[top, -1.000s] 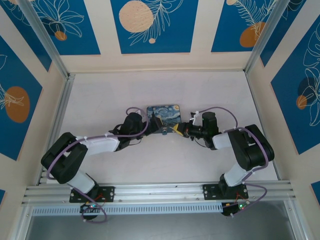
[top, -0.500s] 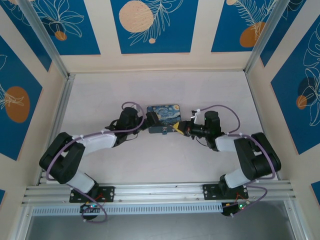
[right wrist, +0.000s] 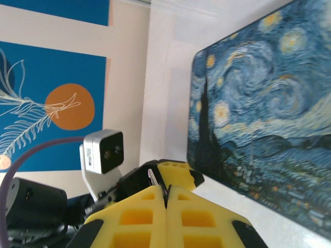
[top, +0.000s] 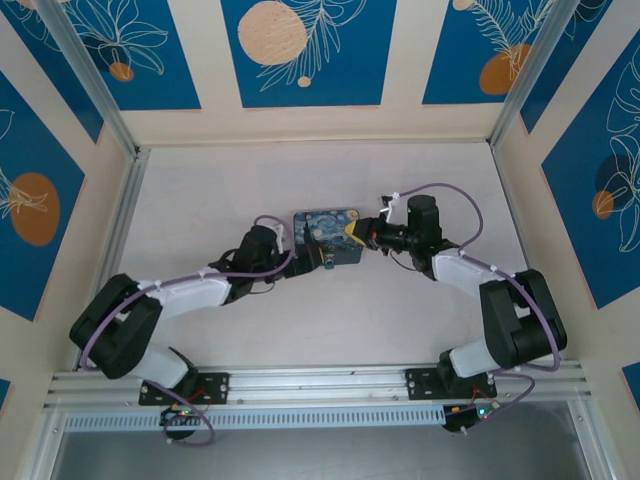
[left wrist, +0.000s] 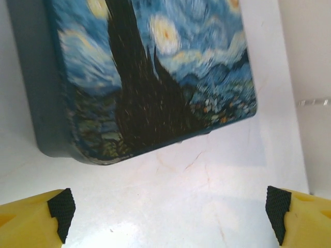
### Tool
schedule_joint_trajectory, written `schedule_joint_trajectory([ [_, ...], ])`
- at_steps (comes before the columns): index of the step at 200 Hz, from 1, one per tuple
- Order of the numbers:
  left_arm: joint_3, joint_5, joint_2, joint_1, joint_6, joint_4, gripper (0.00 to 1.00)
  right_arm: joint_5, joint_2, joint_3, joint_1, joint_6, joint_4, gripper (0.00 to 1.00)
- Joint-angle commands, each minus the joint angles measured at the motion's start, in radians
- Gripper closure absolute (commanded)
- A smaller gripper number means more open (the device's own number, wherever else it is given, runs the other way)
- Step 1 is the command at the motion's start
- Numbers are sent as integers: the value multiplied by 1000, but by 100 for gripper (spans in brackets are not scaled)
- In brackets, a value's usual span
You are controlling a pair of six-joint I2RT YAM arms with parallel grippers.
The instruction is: Unlock the padlock with the key
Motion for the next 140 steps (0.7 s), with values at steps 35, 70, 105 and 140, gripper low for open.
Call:
schedule_joint_trajectory([
  [35, 111, 47, 193, -38, 91, 67, 12, 10, 97, 24, -4, 12, -9, 100],
  [70, 159, 1, 252, -40, 144, 65, 12, 20, 118, 15, -5, 7, -1, 100],
  [105, 191, 7, 285, -51, 266, 62, 14, 21, 147, 7, -8, 16, 22, 100],
  [140, 182, -40, 295, -84, 372, 40, 17, 19, 164, 0, -8, 25, 41, 100],
])
